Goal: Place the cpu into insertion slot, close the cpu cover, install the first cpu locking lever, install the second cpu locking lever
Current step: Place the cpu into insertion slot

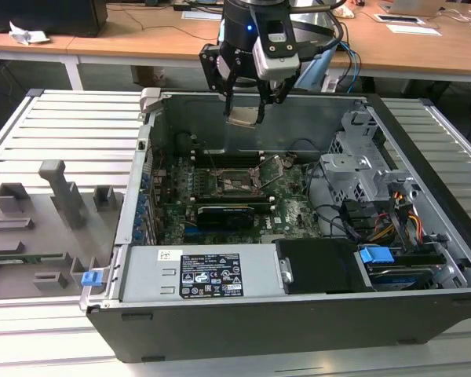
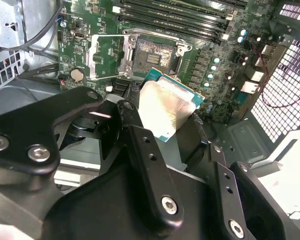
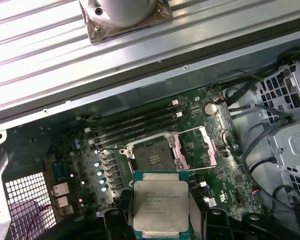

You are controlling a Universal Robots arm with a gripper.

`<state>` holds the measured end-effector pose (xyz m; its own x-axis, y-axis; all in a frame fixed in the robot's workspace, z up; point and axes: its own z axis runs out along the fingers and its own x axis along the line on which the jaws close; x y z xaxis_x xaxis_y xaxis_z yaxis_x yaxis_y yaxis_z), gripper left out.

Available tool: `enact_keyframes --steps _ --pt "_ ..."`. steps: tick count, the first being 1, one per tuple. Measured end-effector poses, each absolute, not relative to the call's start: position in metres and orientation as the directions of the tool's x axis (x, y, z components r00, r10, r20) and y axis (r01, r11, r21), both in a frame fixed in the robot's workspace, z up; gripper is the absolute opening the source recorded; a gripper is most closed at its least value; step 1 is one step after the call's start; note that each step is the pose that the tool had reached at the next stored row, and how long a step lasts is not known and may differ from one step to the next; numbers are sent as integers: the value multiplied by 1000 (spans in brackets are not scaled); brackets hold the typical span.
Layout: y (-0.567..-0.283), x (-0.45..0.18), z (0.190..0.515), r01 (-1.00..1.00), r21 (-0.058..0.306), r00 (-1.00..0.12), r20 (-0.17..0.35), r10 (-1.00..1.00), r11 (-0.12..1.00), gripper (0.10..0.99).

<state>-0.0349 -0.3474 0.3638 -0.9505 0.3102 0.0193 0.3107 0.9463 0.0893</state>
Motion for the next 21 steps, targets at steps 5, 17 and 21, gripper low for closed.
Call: enact_keyframes --steps 5,17,21 --pt "-347 -35 364 323 89 -946 19 322 942 537" --pt "-347 -35 364 359 89 -933 19 359 929 537" --pt "-347 -35 364 374 89 -927 19 374 923 537"
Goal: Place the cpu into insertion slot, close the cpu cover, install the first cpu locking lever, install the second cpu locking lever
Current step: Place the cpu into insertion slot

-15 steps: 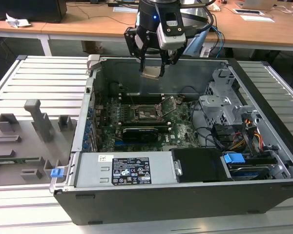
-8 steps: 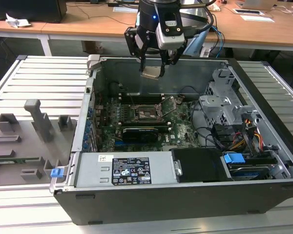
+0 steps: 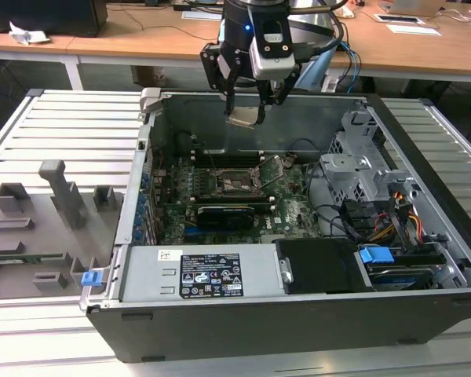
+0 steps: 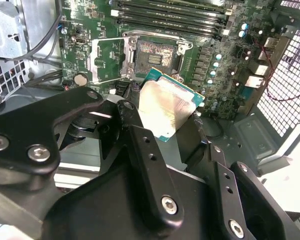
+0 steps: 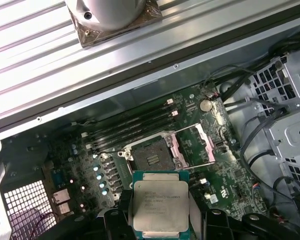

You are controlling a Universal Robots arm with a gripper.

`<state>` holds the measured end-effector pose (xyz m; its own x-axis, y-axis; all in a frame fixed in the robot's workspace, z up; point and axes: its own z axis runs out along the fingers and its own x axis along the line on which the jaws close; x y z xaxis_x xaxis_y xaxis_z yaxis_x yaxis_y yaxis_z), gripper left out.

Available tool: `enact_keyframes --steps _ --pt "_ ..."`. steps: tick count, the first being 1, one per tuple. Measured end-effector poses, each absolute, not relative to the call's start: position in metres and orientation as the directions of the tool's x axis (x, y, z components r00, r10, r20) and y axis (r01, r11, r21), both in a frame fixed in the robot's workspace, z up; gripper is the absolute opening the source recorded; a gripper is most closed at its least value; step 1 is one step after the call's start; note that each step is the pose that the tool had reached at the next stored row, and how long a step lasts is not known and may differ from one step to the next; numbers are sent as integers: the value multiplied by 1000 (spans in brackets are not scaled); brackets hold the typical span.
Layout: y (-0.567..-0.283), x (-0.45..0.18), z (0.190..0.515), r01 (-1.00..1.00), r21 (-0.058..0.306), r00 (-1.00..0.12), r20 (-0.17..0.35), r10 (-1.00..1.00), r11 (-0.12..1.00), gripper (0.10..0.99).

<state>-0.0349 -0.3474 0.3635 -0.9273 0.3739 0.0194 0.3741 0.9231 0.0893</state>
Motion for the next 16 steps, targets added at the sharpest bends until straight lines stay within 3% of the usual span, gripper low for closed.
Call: enact_keyframes --steps 16 --pt "-347 -35 363 426 89 -905 19 426 900 537"
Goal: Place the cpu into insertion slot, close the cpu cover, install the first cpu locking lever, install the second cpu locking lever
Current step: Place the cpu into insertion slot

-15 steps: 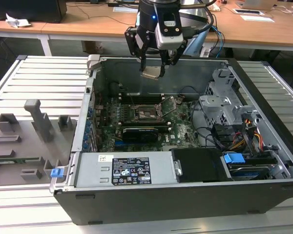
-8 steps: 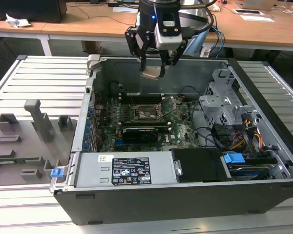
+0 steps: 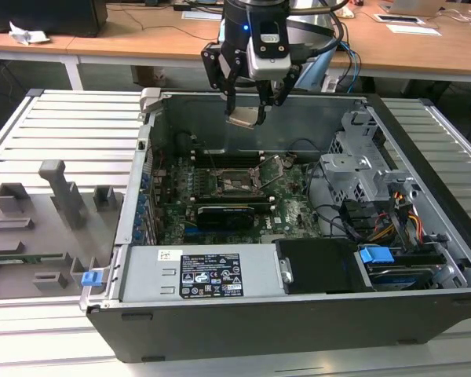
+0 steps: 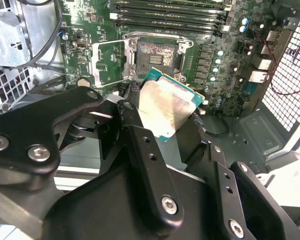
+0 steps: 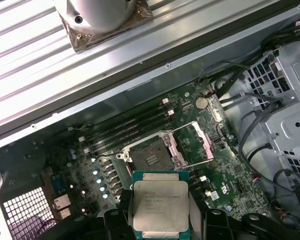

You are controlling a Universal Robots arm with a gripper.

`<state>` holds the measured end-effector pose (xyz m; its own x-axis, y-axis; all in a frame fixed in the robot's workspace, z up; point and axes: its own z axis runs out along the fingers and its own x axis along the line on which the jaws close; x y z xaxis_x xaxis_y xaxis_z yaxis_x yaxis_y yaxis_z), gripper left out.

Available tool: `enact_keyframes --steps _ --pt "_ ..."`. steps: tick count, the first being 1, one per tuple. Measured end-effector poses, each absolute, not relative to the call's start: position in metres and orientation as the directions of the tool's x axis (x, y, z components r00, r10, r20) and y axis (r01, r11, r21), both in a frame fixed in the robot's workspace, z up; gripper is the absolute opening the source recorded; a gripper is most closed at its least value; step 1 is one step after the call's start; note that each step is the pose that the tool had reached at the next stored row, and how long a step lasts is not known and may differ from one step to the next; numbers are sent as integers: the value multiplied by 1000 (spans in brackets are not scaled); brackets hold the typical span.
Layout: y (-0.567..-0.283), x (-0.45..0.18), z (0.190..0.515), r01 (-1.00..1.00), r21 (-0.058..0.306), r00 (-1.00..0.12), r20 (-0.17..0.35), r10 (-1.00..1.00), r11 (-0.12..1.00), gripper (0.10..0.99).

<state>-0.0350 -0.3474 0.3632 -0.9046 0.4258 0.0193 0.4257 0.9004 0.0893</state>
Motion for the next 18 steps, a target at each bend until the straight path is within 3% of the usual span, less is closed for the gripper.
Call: enact_keyframes --steps 18 --pt "-347 -35 363 478 89 -878 19 478 874 537"
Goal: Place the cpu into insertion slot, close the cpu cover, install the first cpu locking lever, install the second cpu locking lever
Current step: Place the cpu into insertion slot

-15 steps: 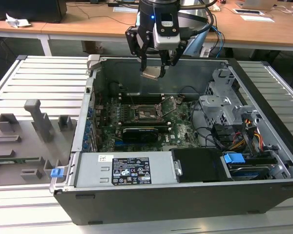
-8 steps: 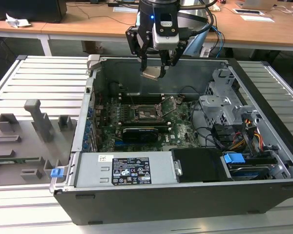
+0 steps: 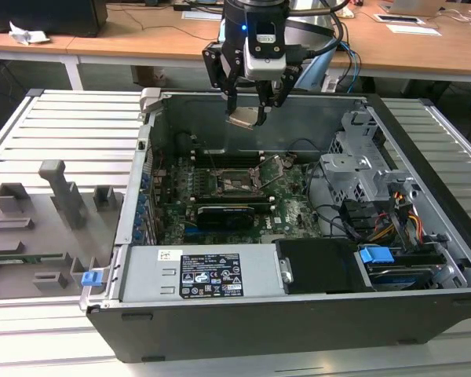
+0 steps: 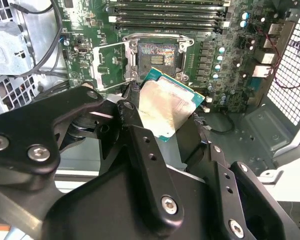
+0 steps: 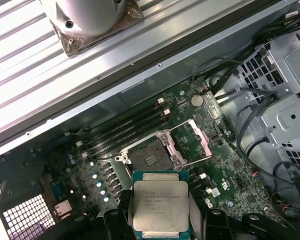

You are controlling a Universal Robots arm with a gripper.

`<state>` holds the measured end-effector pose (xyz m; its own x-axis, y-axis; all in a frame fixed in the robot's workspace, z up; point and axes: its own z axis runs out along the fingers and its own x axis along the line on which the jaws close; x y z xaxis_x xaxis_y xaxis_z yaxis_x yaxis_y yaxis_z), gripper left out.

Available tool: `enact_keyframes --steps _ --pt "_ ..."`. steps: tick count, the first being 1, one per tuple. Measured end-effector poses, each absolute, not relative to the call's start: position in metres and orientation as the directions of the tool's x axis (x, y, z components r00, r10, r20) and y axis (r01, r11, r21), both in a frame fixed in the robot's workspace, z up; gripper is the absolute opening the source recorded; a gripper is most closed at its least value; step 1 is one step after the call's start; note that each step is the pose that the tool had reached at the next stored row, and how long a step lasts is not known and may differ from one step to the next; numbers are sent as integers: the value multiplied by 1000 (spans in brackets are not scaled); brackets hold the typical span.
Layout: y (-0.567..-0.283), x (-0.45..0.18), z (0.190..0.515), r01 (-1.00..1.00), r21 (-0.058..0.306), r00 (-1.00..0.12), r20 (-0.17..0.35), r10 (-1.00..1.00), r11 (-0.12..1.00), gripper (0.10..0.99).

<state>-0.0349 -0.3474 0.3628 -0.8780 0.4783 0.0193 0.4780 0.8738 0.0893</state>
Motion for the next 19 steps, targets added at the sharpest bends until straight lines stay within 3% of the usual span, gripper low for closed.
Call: enact_keyframes --steps 19 --pt "-347 -35 362 524 89 -851 19 524 847 537"
